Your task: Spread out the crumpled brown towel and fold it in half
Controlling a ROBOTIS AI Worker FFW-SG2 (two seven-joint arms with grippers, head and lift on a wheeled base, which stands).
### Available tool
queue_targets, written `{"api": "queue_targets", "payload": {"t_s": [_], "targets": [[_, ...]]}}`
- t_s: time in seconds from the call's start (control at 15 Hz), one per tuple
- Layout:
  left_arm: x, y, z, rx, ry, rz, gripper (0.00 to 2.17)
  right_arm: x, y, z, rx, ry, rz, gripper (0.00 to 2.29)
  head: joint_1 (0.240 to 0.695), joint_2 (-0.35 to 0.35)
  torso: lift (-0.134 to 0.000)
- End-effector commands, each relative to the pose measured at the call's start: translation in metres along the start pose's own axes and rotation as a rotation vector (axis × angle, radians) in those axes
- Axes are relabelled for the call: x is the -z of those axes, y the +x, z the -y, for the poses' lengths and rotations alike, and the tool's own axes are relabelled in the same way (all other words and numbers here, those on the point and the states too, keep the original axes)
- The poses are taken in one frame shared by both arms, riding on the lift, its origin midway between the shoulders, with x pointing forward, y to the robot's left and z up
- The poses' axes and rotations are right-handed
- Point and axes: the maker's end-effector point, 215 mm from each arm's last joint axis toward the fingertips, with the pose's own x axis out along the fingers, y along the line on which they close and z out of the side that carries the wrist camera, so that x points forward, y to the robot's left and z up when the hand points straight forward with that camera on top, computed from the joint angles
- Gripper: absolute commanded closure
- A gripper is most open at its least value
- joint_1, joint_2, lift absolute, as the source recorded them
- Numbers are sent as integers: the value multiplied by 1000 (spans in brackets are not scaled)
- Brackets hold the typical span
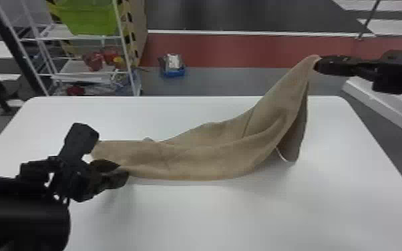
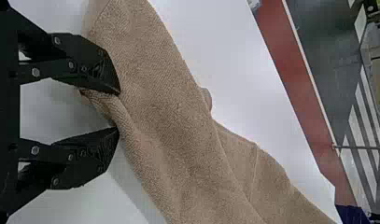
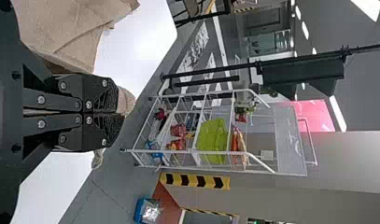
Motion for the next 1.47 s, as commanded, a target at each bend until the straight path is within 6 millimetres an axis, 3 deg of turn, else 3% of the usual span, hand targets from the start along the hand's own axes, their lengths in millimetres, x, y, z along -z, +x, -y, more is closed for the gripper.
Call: {"api": "queue_targets", "payload": {"t_s": [0.0, 0.07, 0.13, 0.33, 0.53, 0.67, 0.8, 0.93, 1.07, 1.2, 1.27, 1.4], "targets": [[-1, -2, -2, 5, 3, -1, 1433, 1, -2, 1, 1, 4, 2, 1939, 695, -14, -134], [-4, -7, -3, 17, 2, 7, 1467, 0, -3, 1, 0, 6, 7, 1936, 695, -15, -134], [-4, -15, -4, 36, -14, 9, 1659, -3, -5, 1, -1, 5, 16, 1939, 695, -15, -134], [-35, -61, -18, 63, -84, 67, 1673, 0, -12, 3, 6, 5, 14, 1939, 695, -20, -134], [-91, -70, -41, 34, -130, 138, 1669, 7, -12, 3, 6, 10, 6, 1936, 674, -13, -134], [-107, -61, -46, 38, -173, 136, 1669, 11, -13, 4, 16, 8, -6, 1936, 637, -9, -134], [-114, -56, -55, 19, -212, 125, 1669, 19, -18, 16, 71, -66, -54, 1936, 623, -14, -134], [-103, -29, -59, 1, -231, 29, 1669, 48, -24, 30, 119, -200, -148, 1936, 615, -25, -134], [-108, -23, -56, 15, -228, 23, 1669, 79, -23, 40, 132, -245, -225, 1936, 628, -38, -134], [-109, -38, -63, 15, -233, 51, 1669, 86, -35, 50, 149, -274, -239, 1936, 651, -60, -134], [-112, -54, -73, 4, -243, 85, 1669, 89, -44, 53, 159, -280, -237, 1936, 654, -65, -134], [-98, -76, -104, -38, -259, 88, 1669, 82, -56, 59, 181, -275, -212, 1936, 652, -70, -134]]}}
